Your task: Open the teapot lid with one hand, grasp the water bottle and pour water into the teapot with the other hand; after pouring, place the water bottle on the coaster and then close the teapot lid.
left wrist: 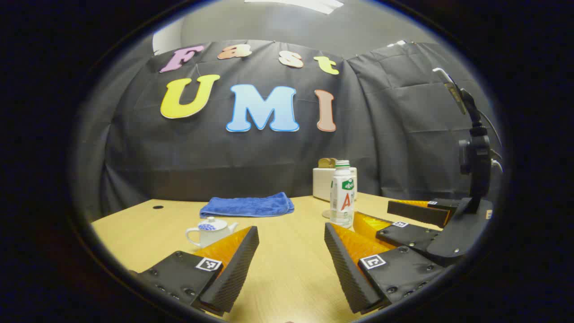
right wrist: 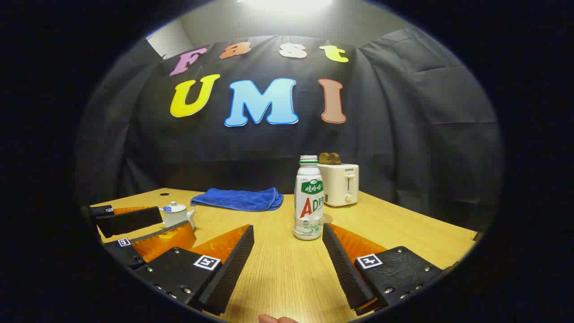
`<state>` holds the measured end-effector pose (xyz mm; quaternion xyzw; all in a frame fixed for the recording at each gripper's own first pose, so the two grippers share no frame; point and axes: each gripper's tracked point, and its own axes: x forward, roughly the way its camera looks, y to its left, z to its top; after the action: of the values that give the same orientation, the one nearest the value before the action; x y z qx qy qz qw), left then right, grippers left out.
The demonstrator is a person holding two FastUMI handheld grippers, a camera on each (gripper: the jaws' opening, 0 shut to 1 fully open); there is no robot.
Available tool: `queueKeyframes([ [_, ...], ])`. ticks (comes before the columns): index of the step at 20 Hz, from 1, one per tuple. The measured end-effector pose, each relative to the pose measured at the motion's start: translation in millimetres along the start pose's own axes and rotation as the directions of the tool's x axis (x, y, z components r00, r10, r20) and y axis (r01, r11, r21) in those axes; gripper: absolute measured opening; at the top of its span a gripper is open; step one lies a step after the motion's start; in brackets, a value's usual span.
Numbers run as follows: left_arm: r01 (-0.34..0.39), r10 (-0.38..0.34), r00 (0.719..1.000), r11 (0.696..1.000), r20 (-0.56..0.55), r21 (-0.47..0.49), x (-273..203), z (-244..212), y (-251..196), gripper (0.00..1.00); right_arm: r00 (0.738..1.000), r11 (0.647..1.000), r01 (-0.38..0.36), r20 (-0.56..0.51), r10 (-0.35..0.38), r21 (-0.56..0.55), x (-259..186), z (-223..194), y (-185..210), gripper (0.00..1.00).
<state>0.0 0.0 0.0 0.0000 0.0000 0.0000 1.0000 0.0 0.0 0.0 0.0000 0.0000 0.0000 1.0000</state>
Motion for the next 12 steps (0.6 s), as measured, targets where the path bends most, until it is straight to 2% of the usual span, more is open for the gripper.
queueKeyframes([
  [2,-0.043,0.043,0.999,0.999,-0.001,-0.001,1.7,0.8,3.9,1.0,1.0,1.0,0.015,0.008,-0.015,-0.007,0.3,1.0,-2.7,0.95],
  [7,-0.203,0.203,0.979,0.979,-0.008,0.0,6.2,8.2,17.5,1.0,0.999,0.999,-0.037,0.006,0.037,-0.009,9.1,5.2,6.6,0.95],
  [10,-0.21,0.21,0.978,0.978,-0.011,-0.003,3.8,8.1,19.6,1.0,0.998,0.997,-0.07,0.006,0.07,-0.012,7.2,4.2,11.0,0.95],
  [12,-0.21,0.21,0.978,0.978,-0.008,-0.004,3.8,9.3,19.4,1.0,0.999,0.999,-0.036,0.001,0.036,-0.006,9.6,3.5,2.4,0.95],
])
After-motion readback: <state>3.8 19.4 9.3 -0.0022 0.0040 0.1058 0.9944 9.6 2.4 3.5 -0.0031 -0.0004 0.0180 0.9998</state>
